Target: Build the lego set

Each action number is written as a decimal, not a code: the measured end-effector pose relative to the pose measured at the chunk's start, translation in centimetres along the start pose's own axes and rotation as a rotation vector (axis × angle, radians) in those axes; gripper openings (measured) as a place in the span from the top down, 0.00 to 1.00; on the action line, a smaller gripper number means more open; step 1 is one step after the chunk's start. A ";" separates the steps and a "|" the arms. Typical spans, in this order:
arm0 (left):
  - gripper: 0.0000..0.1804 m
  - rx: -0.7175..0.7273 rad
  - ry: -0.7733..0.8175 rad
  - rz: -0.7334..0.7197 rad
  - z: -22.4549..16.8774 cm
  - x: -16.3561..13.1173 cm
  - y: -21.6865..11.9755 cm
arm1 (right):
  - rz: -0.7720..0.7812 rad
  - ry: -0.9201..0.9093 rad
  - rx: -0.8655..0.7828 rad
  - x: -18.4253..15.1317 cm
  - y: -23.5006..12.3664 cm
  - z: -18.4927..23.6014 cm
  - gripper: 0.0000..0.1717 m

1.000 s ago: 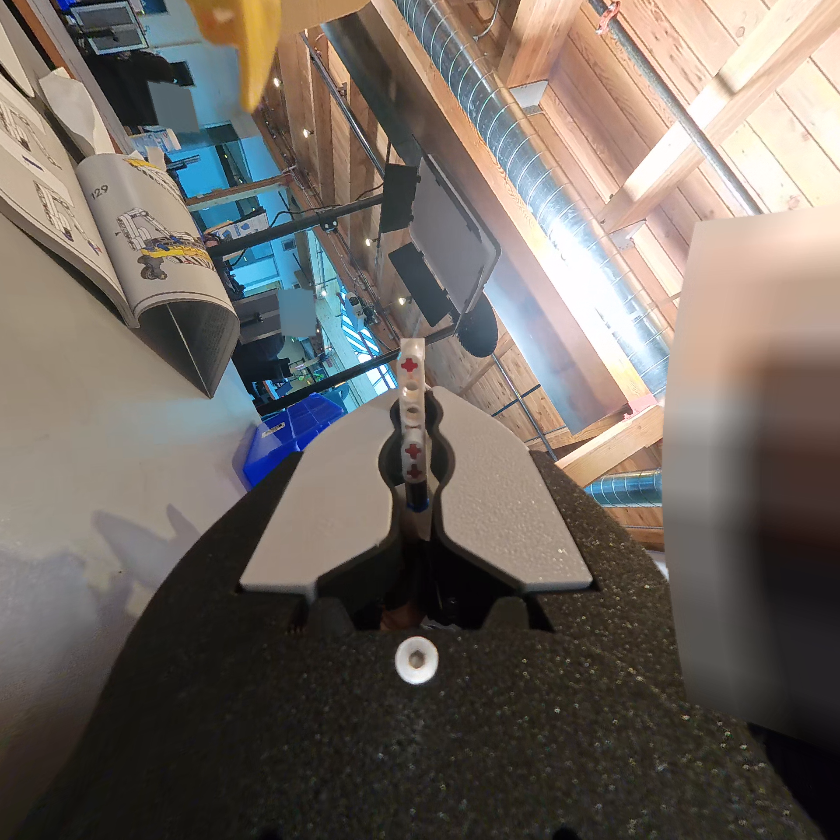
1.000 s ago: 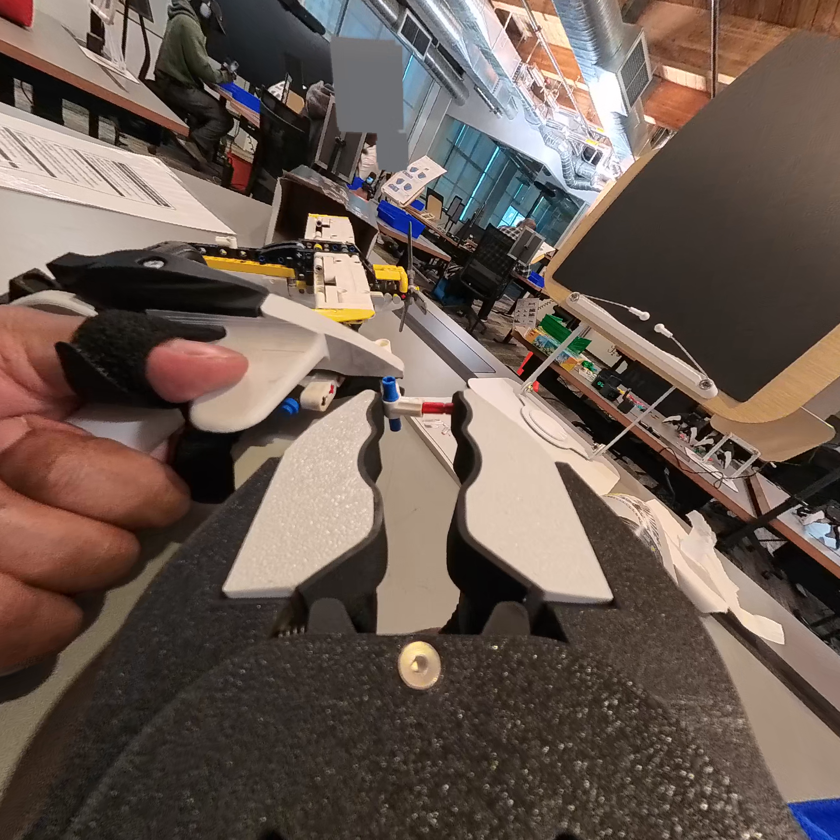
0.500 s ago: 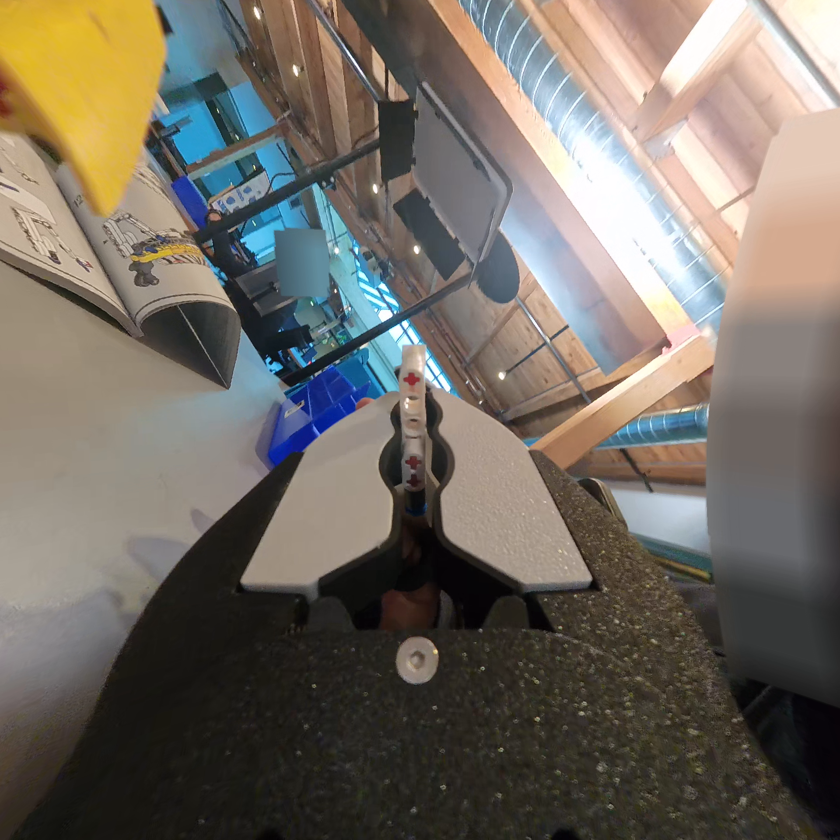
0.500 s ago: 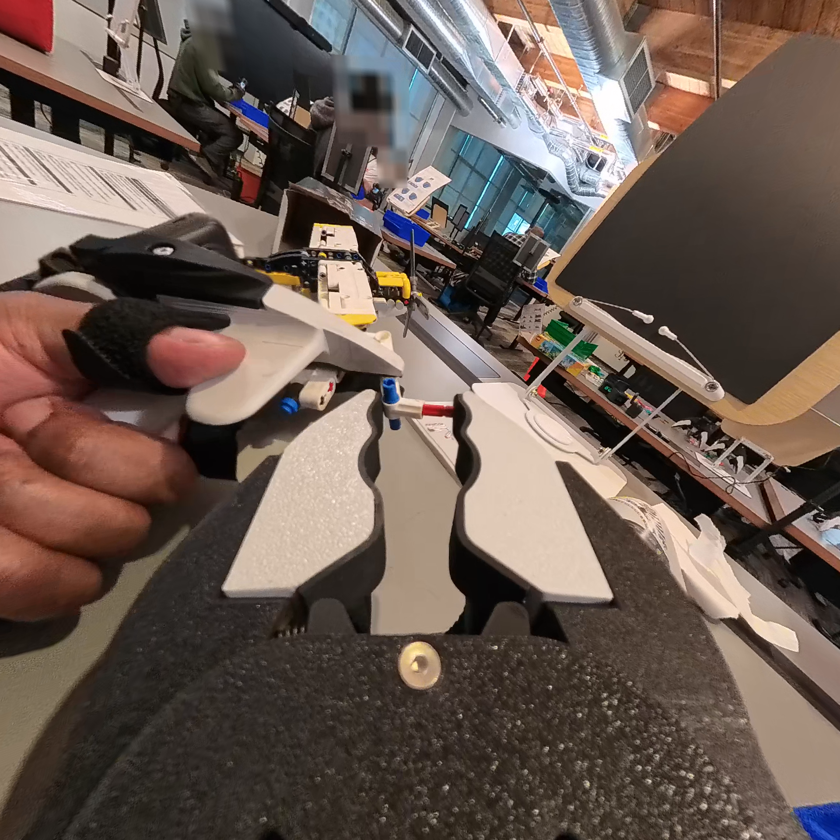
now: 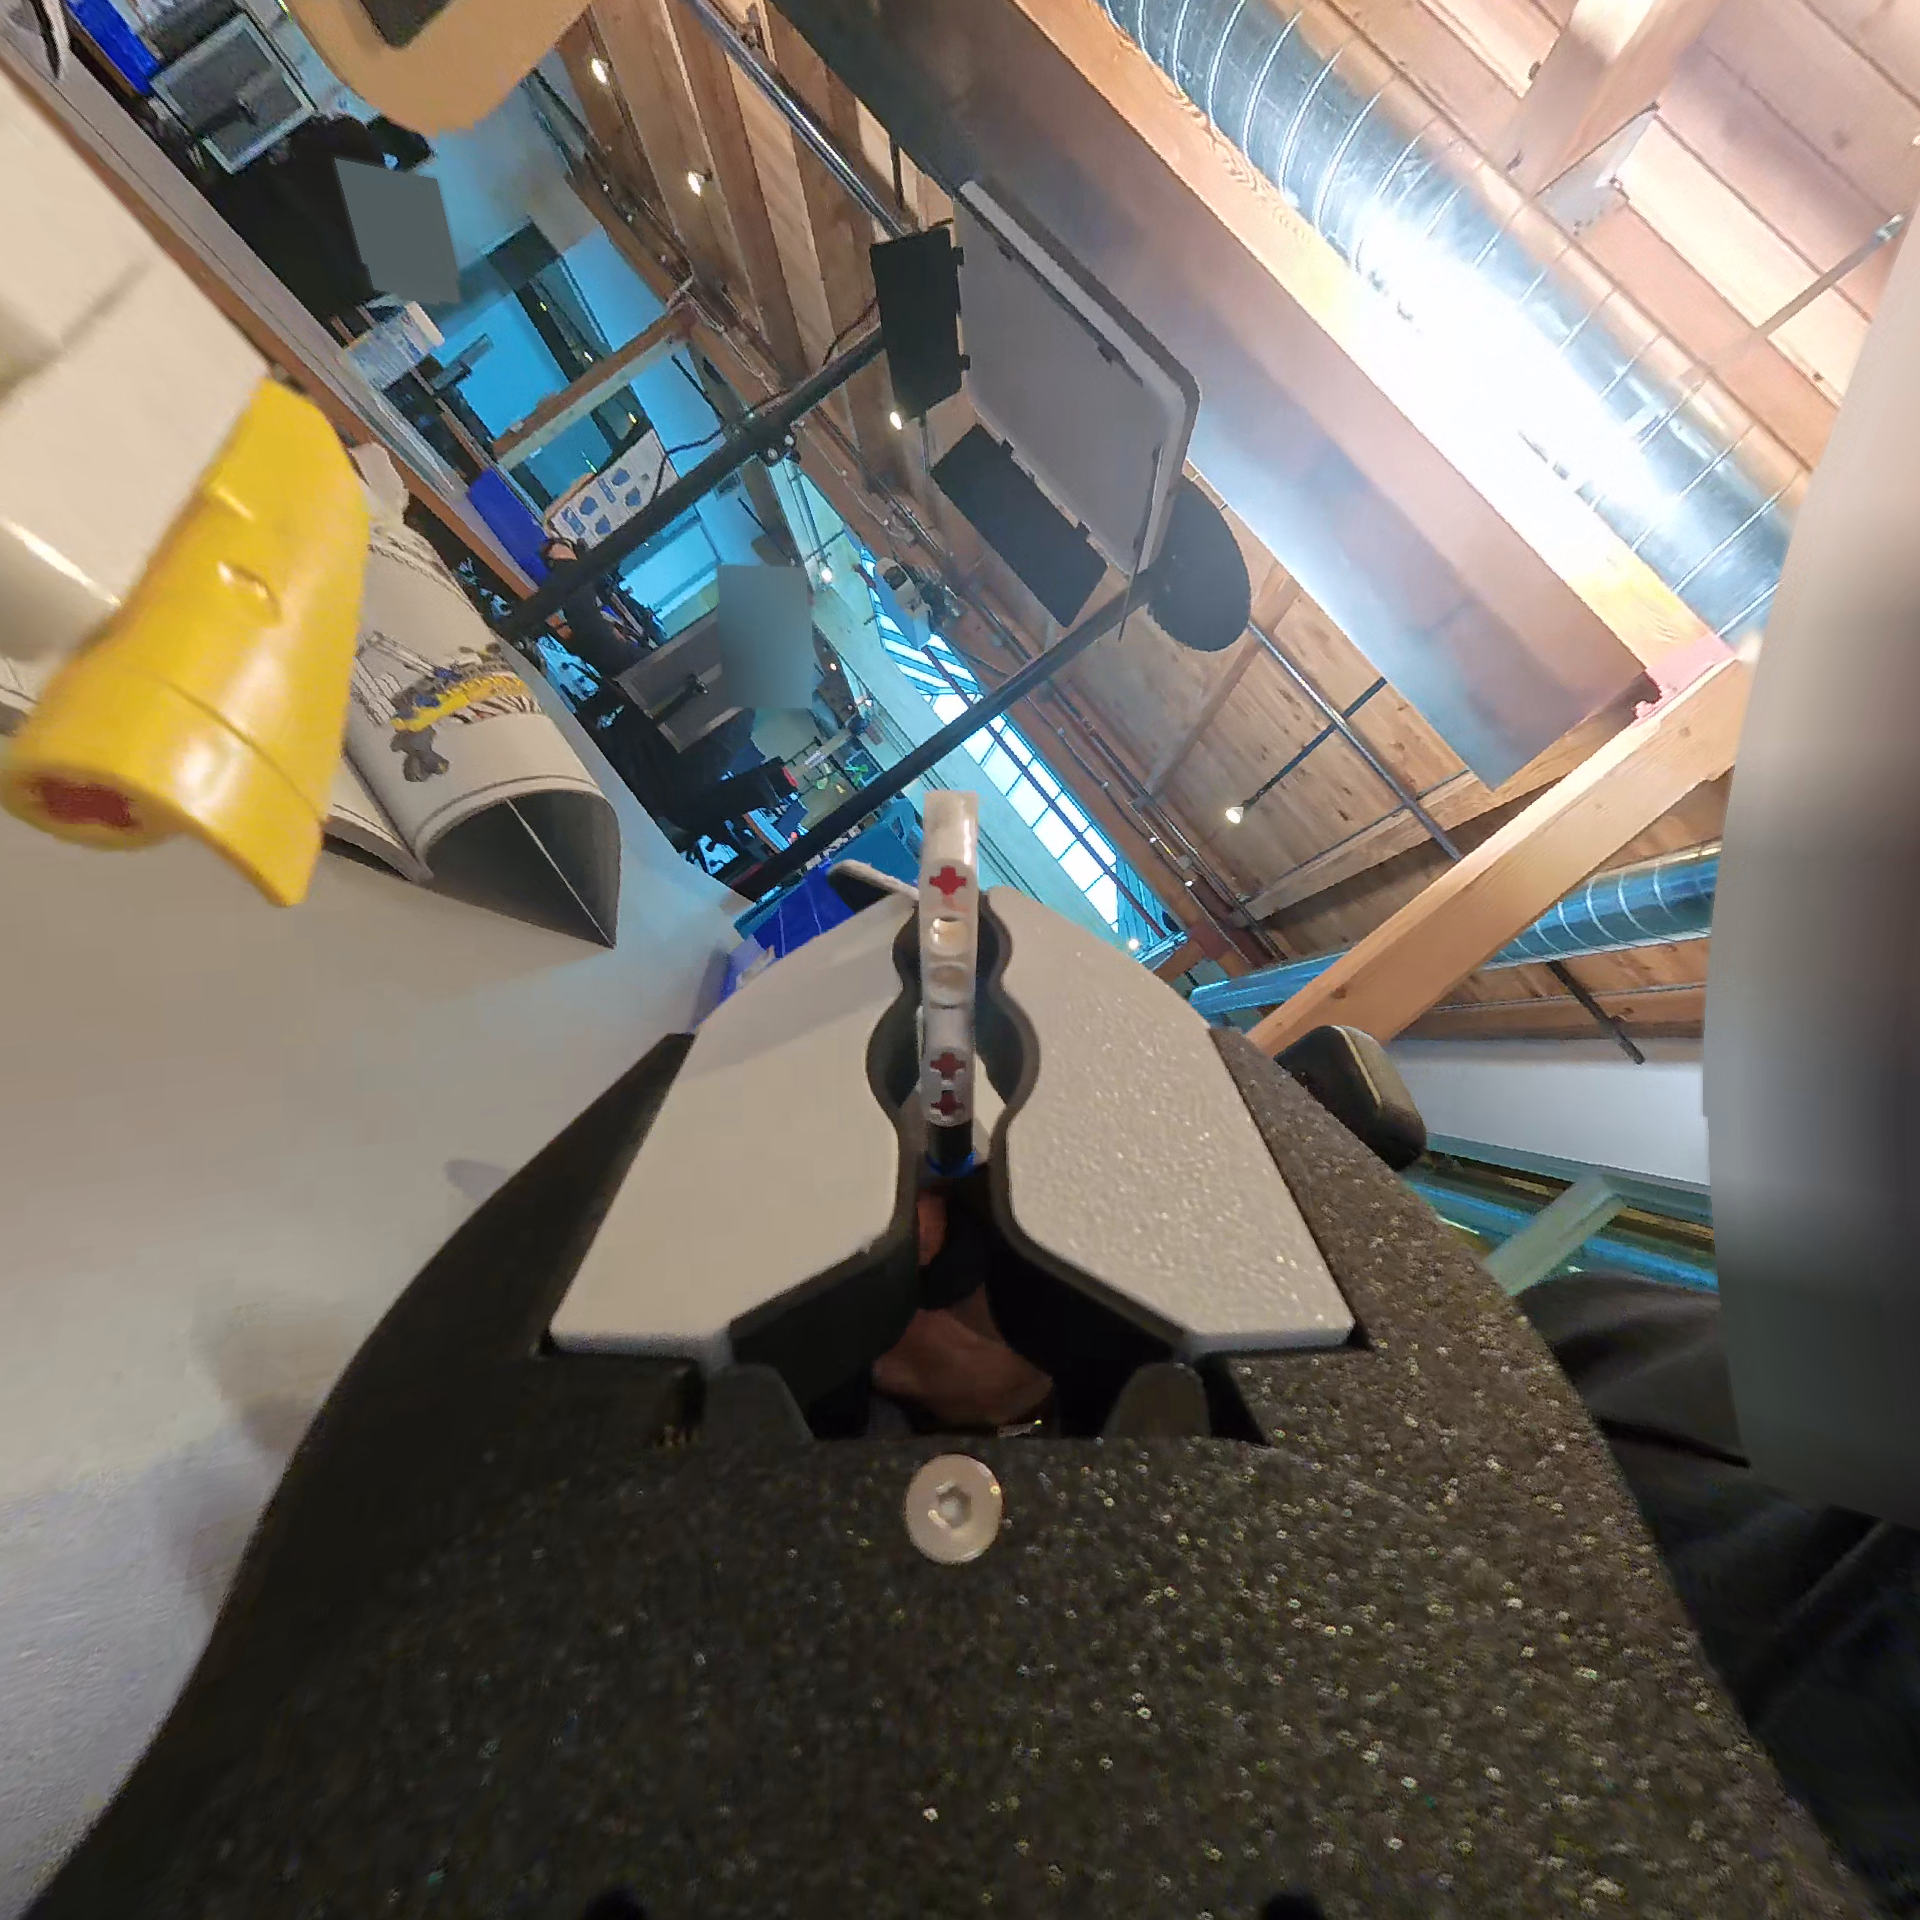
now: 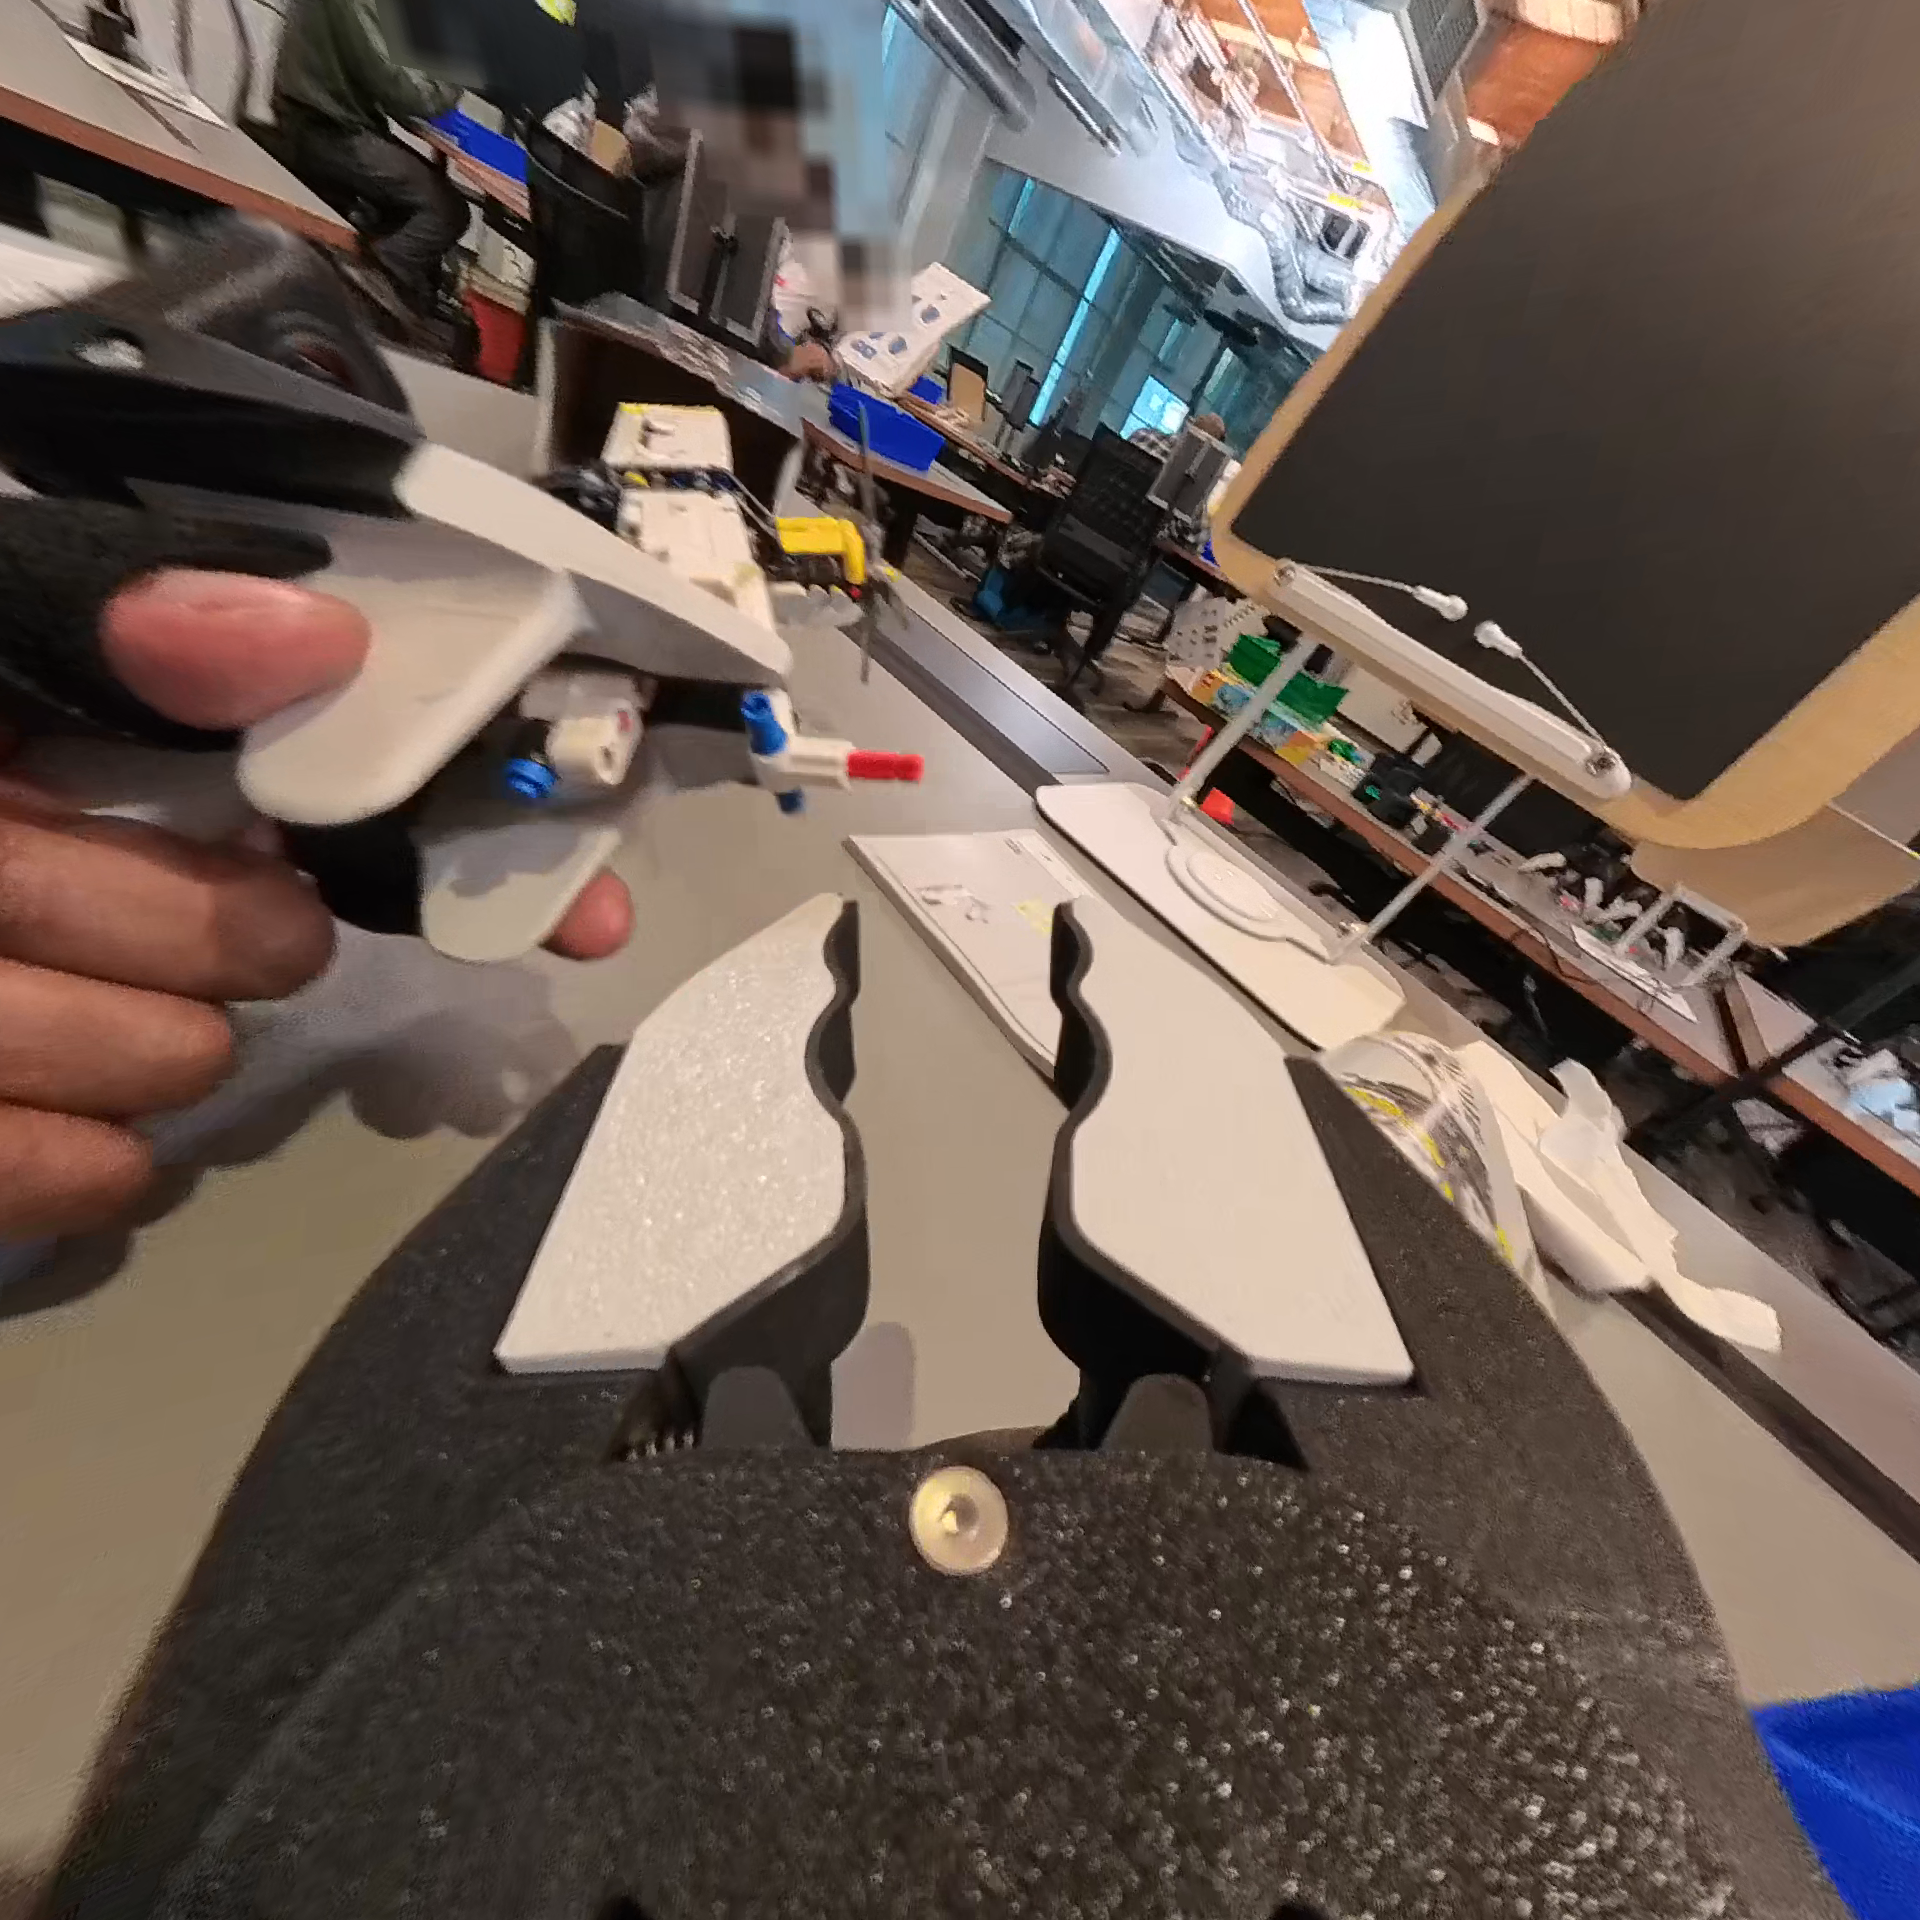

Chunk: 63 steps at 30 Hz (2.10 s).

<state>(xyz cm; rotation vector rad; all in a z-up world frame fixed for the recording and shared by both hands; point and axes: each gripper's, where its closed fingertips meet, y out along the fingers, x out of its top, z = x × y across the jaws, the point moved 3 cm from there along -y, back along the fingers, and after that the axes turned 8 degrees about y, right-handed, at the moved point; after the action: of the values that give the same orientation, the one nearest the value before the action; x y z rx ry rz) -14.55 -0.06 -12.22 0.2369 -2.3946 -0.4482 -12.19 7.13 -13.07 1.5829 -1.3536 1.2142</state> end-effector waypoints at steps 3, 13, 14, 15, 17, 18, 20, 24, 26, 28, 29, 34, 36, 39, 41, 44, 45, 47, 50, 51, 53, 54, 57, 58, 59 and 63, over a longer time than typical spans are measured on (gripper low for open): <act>0.96 -0.002 0.067 0.002 -0.2 0.5 0.0 | 0.093 -0.031 -0.110 -1.5 0.7 -2.0 0.80; 0.96 -0.019 0.213 0.023 -0.1 3.3 -2.8 | 0.364 0.029 -0.284 -5.2 5.4 -6.9 0.75; 0.96 -0.019 0.220 0.025 0.0 3.6 -3.1 | 0.371 0.052 -0.280 -5.2 6.0 -7.0 0.75; 0.96 -0.021 0.222 0.028 0.0 3.9 -3.4 | 0.387 0.069 -0.279 -5.4 6.5 -7.1 0.75; 0.96 0.005 0.198 0.013 0.5 4.6 -3.9 | 0.461 0.098 -0.288 -6.4 7.1 -7.5 0.75; 0.96 0.017 0.183 -0.004 0.7 5.0 -4.0 | 0.497 0.119 -0.306 -6.9 7.2 -7.9 0.75; 0.96 0.022 0.185 0.019 1.0 4.8 -3.9 | 0.505 0.162 -0.343 -7.1 7.1 -8.7 0.76; 0.96 0.018 0.203 0.024 0.8 4.7 -3.8 | 0.553 0.208 -0.371 -8.0 6.6 -9.7 0.79; 0.96 0.018 0.205 0.028 0.9 4.6 -3.7 | 0.551 0.238 -0.367 -8.1 6.4 -9.8 0.80; 0.96 0.020 0.201 0.029 0.9 4.6 -3.7 | 0.548 0.247 -0.360 -8.1 6.4 -9.9 0.80; 0.96 0.021 0.201 0.027 1.0 4.7 -3.7 | 0.545 0.245 -0.357 -8.1 6.4 -9.8 0.79; 0.96 0.021 0.204 0.029 0.9 4.7 -3.6 | 0.535 0.232 -0.351 -8.0 6.3 -9.7 0.79; 0.96 0.021 0.203 0.030 0.9 4.6 -3.6 | 0.533 0.233 -0.349 -8.0 6.3 -9.6 0.79; 0.96 0.020 0.203 0.031 0.9 4.6 -3.6 | 0.528 0.234 -0.346 -8.0 6.3 -9.6 0.79; 0.96 0.019 0.202 0.034 0.9 4.6 -3.6 | 0.527 0.234 -0.345 -8.0 6.3 -9.6 0.79; 0.96 0.019 0.200 0.036 0.9 4.6 -3.6 | 0.526 0.236 -0.343 -8.0 6.3 -9.6 0.79; 0.96 0.019 0.199 0.036 0.9 4.6 -3.6 | 0.525 0.238 -0.342 -8.0 6.3 -9.6 0.79; 0.96 0.019 0.199 0.036 0.9 4.6 -3.6 | 0.524 0.239 -0.340 -7.9 6.3 -9.6 0.79; 0.96 0.018 0.198 0.038 0.9 4.6 -3.6 | 0.522 0.241 -0.337 -7.9 6.3 -9.6 0.79; 0.96 0.018 0.198 0.038 0.9 4.6 -3.6 | 0.522 0.242 -0.336 -7.9 6.3 -9.6 0.79; 0.96 0.018 0.198 0.039 0.9 4.6 -3.6 | 0.521 0.243 -0.335 -7.9 6.3 -9.6 0.79; 0.96 0.018 0.198 0.039 1.0 4.6 -3.6 | 0.521 0.243 -0.334 -7.9 6.3 -9.6 0.79; 0.96 0.018 0.197 0.041 1.0 4.5 -3.6 | 0.521 0.242 -0.332 -7.9 6.3 -9.6 0.79; 0.96 0.018 0.197 0.041 1.0 4.5 -3.6 | 0.521 0.241 -0.331 -7.9 6.3 -9.6 0.79; 0.96 0.018 0.197 0.040 1.0 4.5 -3.6 | 0.520 0.241 -0.331 -7.9 6.3 -9.6 0.79; 0.96 0.021 0.199 0.042 1.0 4.5 -3.5 | 0.519 0.242 -0.329 -7.9 6.3 -9.6 0.79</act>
<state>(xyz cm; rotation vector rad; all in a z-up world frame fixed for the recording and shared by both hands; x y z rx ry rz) -18.41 -4.36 -11.58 0.2293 -2.2061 -0.3627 -20.37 17.24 -18.04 0.8497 -1.7520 1.3387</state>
